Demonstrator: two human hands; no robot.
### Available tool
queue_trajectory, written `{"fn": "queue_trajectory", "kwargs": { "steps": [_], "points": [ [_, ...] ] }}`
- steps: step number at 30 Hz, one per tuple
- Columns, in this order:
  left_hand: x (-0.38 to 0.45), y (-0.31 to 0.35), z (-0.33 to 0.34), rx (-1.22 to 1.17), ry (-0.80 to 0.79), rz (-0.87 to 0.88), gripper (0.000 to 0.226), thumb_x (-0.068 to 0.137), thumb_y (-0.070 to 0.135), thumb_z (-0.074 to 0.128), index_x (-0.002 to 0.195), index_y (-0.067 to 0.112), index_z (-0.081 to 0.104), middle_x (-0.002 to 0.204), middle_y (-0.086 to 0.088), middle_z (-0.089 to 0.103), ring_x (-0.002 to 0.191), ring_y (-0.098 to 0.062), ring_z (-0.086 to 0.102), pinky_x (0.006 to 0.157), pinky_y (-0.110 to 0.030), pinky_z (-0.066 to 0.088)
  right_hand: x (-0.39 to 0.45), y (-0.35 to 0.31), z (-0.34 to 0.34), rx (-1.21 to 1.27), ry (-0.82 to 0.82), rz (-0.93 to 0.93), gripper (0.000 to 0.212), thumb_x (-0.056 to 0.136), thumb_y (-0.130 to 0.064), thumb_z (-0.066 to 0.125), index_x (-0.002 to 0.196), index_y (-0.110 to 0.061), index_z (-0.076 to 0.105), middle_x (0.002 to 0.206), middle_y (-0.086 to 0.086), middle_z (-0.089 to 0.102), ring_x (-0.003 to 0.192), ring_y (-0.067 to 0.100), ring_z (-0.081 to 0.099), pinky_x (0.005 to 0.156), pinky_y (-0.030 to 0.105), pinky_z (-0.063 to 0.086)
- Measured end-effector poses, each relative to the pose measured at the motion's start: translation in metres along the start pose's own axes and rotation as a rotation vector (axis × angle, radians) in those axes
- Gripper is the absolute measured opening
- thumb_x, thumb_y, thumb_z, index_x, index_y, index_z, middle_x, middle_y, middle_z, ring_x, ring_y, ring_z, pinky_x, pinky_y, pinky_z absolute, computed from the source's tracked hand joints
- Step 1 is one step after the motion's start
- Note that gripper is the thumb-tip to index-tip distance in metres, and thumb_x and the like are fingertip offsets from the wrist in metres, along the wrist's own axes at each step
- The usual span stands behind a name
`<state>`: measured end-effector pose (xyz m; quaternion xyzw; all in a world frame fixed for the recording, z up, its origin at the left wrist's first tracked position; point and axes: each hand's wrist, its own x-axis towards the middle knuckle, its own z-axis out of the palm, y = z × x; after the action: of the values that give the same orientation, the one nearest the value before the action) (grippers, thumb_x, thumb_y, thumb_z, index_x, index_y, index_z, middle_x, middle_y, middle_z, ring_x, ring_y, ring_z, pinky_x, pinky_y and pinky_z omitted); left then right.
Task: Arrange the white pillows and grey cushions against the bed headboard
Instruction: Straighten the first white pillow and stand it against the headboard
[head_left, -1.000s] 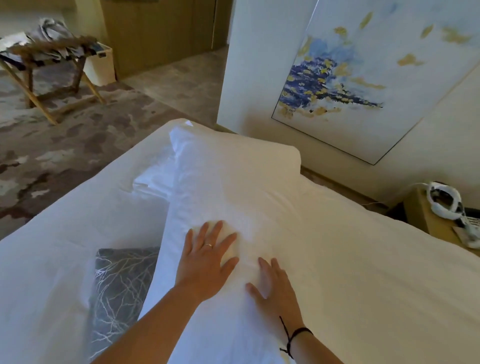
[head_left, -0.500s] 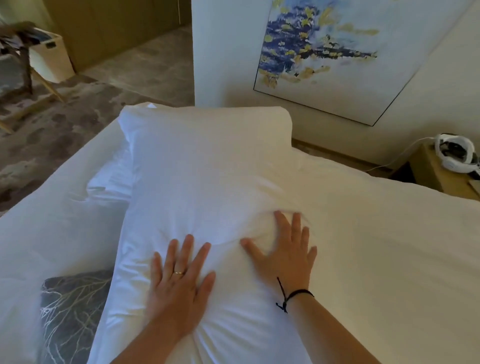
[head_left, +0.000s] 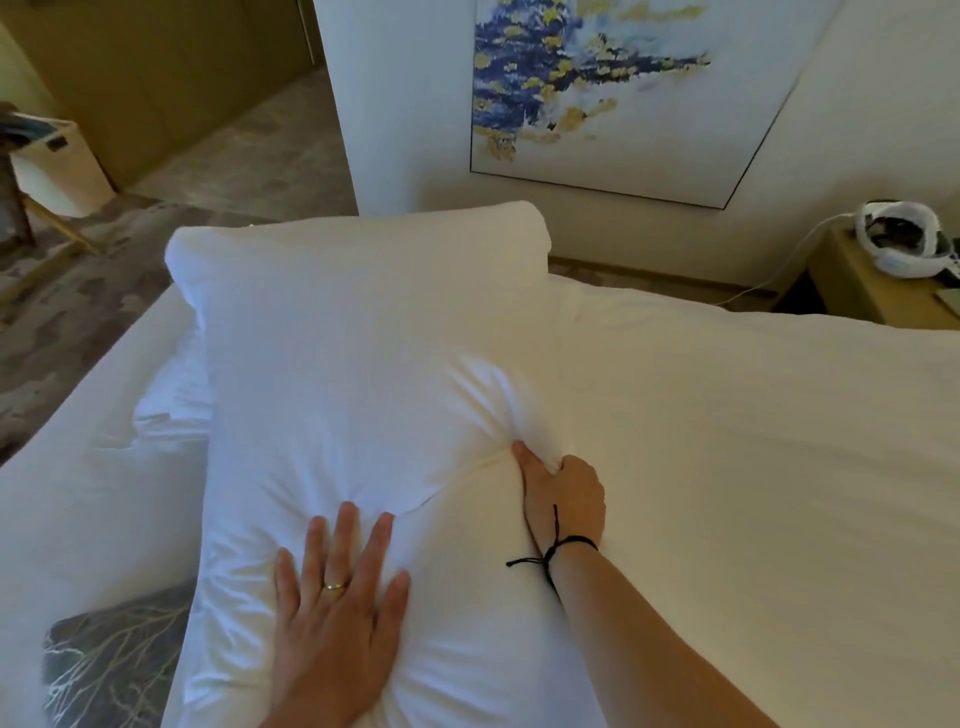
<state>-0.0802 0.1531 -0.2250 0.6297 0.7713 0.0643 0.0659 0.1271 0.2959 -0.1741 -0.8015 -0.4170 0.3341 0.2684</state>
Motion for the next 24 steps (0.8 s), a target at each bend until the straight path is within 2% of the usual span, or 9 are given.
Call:
{"fn": "queue_trajectory", "kwargs": {
  "steps": [4,7,10,14,16,19,21,23,24],
  "points": [
    [-0.010,-0.003,-0.019,-0.023,-0.019,-0.007,0.065,0.092,0.066,-0.001,0.154,0.045,0.001,0.165,0.006,-0.002,0.151,-0.020,-0.004,0.121,-0.049,0.001,-0.019,-0.014,-0.004,0.096,0.066,-0.065,0.048,0.088,-0.054,0.056,0.065,-0.014,0.043,0.064,0.001,0.052,0.057,0.017,0.046,0.050,0.032,0.030],
    [-0.019,0.000,-0.042,-0.151,-0.014,-0.052,0.071,0.090,0.070,0.002,0.153,0.040,0.014,0.163,0.006,0.017,0.149,-0.020,0.019,0.119,-0.050,0.017,-0.039,-0.034,-0.020,0.172,0.111,-0.235,0.046,0.090,-0.046,0.055,0.061,-0.018,0.033,0.055,-0.004,0.042,0.050,0.016,0.036,0.047,0.031,0.027],
    [-0.028,0.005,-0.085,-0.321,-0.008,-0.020,0.069,0.087,0.068,0.021,0.150,0.044,0.013,0.160,0.001,0.029,0.142,-0.026,0.036,0.113,-0.049,0.029,-0.061,-0.069,-0.060,0.184,0.112,-0.509,0.050,0.091,-0.042,0.056,0.061,-0.025,0.021,0.050,-0.009,0.027,0.046,0.014,0.024,0.045,0.029,0.024],
    [-0.018,0.014,-0.167,-0.436,0.117,0.182,0.073,0.090,0.071,0.028,0.153,0.045,0.002,0.156,-0.003,0.026,0.141,-0.023,0.032,0.111,-0.052,0.034,-0.113,-0.119,-0.118,0.004,0.082,-0.908,0.051,0.093,-0.031,0.061,0.062,-0.024,0.021,0.048,-0.008,0.022,0.043,0.016,0.027,0.044,0.028,0.019],
    [0.002,0.031,-0.222,-0.433,0.238,0.318,0.078,0.089,0.073,0.035,0.154,0.043,0.004,0.158,-0.003,0.021,0.143,-0.024,0.028,0.111,-0.055,0.035,-0.145,-0.142,-0.148,-0.083,0.092,-1.100,0.047,0.090,-0.024,0.066,0.065,-0.022,0.026,0.051,-0.010,0.025,0.045,0.021,0.033,0.044,0.028,0.027],
    [0.026,0.057,-0.308,-0.340,0.348,0.584,0.099,0.074,0.086,0.049,0.153,0.040,0.012,0.163,0.000,0.013,0.146,-0.027,0.019,0.114,-0.053,0.026,-0.195,-0.155,-0.196,-0.250,0.089,-1.395,0.034,0.084,-0.017,0.072,0.065,-0.014,0.044,0.054,-0.001,0.044,0.044,0.025,0.044,0.040,0.031,0.038],
    [0.032,0.066,-0.348,-0.134,0.306,0.841,0.112,0.060,0.095,0.051,0.152,0.040,0.021,0.164,0.003,0.010,0.151,-0.023,0.007,0.119,-0.058,0.012,-0.224,-0.141,-0.227,-0.381,0.073,-1.530,0.028,0.088,-0.020,0.067,0.066,-0.010,0.052,0.057,0.004,0.049,0.046,0.026,0.045,0.039,0.032,0.037],
    [0.027,0.078,-0.361,0.039,0.183,1.074,0.115,0.054,0.101,0.044,0.150,0.041,0.027,0.165,0.005,0.009,0.152,-0.021,0.000,0.120,-0.054,-0.003,-0.251,-0.105,-0.253,-0.504,0.026,-1.627,0.032,0.095,-0.025,0.059,0.067,-0.013,0.051,0.059,0.003,0.048,0.048,0.024,0.042,0.040,0.031,0.032],
    [0.021,0.086,-0.359,0.087,0.109,1.133,0.115,0.053,0.103,0.041,0.150,0.042,0.027,0.165,0.007,0.008,0.152,-0.020,-0.003,0.120,-0.051,-0.006,-0.262,-0.081,-0.261,-0.568,-0.032,-1.649,0.031,0.098,-0.027,0.055,0.069,-0.015,0.050,0.061,0.001,0.048,0.050,0.022,0.042,0.041,0.032,0.032]
  ]
}}
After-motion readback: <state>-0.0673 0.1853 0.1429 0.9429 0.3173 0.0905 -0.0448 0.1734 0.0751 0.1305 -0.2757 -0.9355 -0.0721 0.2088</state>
